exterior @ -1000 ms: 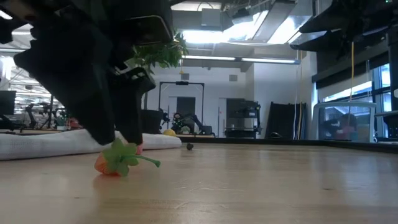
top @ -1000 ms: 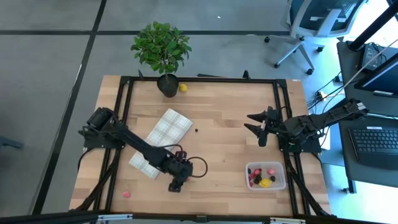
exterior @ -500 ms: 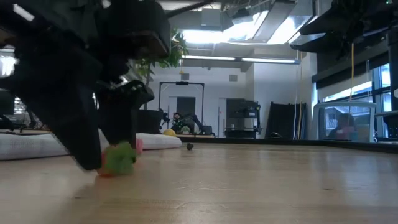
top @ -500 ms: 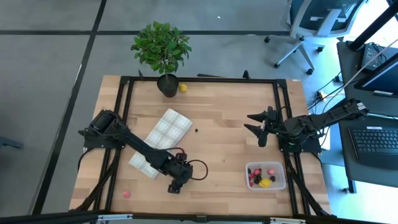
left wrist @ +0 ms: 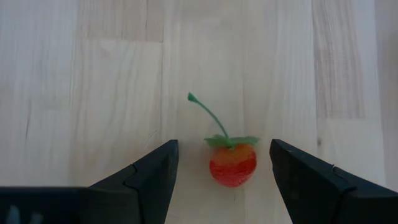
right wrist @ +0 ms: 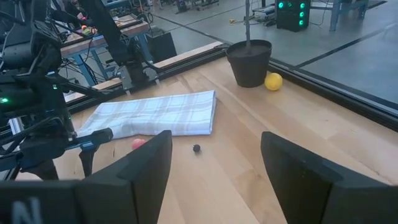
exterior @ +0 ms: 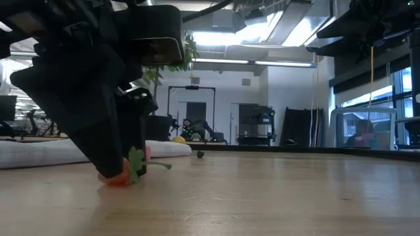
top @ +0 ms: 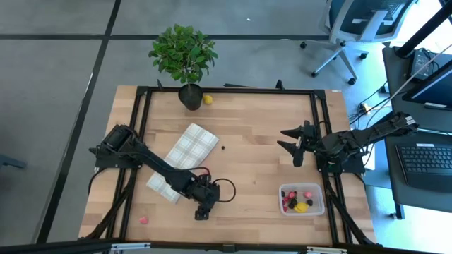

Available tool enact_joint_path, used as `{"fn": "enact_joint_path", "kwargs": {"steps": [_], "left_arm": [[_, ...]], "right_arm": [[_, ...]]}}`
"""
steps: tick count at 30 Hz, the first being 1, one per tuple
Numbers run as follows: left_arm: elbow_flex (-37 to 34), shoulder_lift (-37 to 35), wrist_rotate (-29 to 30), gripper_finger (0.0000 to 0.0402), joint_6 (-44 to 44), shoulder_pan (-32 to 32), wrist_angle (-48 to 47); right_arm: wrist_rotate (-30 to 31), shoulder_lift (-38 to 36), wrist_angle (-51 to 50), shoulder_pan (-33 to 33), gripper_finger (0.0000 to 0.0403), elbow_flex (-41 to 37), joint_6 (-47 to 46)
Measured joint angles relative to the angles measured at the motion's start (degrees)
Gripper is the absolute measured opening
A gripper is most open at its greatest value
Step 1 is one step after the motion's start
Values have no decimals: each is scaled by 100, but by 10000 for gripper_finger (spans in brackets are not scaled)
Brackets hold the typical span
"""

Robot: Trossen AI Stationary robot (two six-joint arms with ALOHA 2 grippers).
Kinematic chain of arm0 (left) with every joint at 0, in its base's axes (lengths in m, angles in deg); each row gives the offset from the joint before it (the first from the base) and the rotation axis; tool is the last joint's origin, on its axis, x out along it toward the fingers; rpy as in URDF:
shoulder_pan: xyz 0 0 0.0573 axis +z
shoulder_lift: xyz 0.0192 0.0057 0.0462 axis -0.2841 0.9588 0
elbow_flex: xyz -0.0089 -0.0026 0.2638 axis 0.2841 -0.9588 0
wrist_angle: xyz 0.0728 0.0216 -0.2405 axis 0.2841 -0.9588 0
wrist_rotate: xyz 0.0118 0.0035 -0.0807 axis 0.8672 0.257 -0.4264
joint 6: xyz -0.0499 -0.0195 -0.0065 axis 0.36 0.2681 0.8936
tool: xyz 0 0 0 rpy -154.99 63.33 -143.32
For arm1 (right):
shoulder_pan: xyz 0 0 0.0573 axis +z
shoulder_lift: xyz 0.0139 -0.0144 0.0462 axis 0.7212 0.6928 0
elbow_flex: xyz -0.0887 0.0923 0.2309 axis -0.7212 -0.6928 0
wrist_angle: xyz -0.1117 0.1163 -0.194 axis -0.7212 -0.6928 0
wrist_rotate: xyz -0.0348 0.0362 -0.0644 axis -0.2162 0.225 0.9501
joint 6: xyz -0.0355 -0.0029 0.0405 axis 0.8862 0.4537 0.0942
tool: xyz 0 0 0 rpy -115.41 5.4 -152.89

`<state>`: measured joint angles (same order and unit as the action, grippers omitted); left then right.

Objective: Pick and placing Produce into tupperware
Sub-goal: Put the red strawberry into the transparent bin

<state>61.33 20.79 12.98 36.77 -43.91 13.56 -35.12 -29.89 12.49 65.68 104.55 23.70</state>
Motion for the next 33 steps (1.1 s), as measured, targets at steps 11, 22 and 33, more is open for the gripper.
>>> {"fn": "enact_joint_path", "kwargs": {"steps": [11, 22, 33], "left_arm": [[1, 2, -7, 244, -5, -15, -162], [0, 0, 276, 185, -20, -40, -293], [-11, 4, 238, 89, 0, -37, -76]], "right_arm": [[0, 0, -5, 0, 248, 2, 22], [2, 0, -138, 0, 248, 2, 16], [1, 0, -259, -2, 248, 4, -195]]}}
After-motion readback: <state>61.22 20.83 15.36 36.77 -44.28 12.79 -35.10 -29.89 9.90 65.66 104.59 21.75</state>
